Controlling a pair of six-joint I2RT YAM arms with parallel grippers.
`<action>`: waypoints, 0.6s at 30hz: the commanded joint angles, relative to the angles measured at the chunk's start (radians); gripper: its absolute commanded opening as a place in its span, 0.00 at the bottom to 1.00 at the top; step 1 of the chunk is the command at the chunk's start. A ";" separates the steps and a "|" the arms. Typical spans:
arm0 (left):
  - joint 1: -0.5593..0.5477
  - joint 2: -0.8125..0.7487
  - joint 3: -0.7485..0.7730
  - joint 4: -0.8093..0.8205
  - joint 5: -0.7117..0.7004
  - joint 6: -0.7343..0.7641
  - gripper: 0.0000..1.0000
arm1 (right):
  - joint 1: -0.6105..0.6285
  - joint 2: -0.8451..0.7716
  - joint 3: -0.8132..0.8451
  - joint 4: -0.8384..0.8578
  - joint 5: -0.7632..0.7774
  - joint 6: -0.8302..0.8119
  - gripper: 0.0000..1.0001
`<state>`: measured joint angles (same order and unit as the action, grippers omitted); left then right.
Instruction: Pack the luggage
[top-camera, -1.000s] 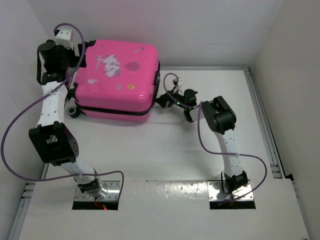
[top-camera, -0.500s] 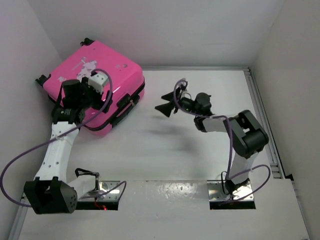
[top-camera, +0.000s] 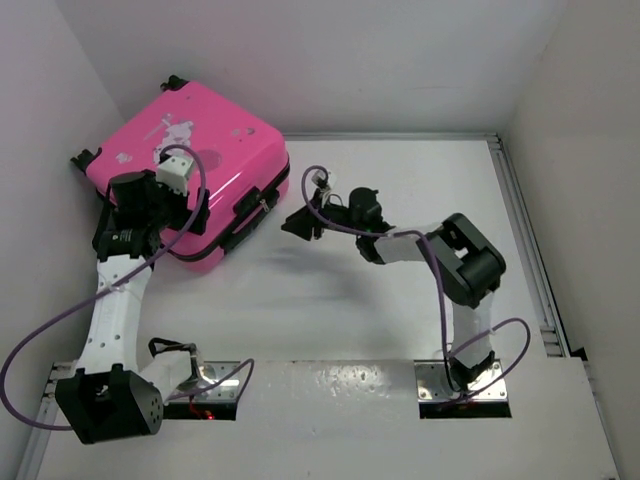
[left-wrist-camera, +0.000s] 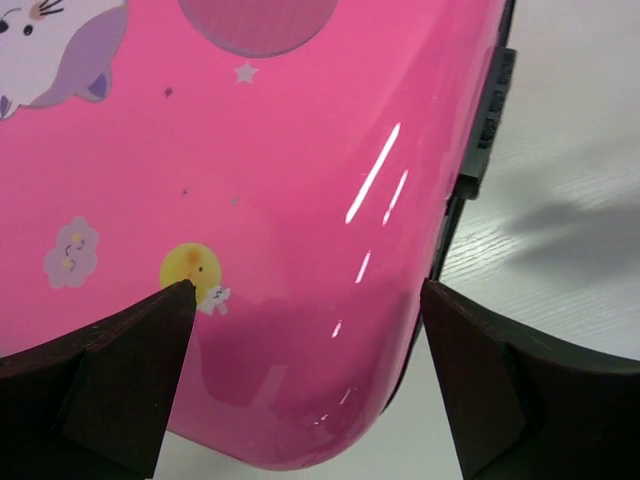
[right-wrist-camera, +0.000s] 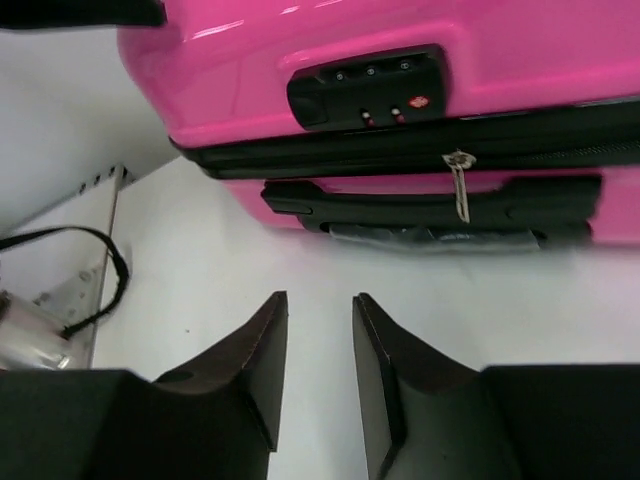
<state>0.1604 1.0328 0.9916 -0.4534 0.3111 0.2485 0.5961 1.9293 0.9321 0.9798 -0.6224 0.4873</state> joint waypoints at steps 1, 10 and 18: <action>0.010 -0.052 -0.017 -0.010 0.071 -0.018 1.00 | 0.025 0.110 0.132 0.140 -0.007 -0.053 0.32; -0.021 -0.125 -0.063 -0.028 0.028 0.017 0.97 | 0.091 0.284 0.264 0.210 0.072 -0.271 0.33; -0.021 -0.134 -0.082 -0.037 0.019 0.035 0.97 | 0.100 0.358 0.352 0.217 0.153 -0.354 0.36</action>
<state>0.1490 0.9154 0.9184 -0.4877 0.3420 0.2779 0.6937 2.2684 1.2266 1.1294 -0.5251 0.1951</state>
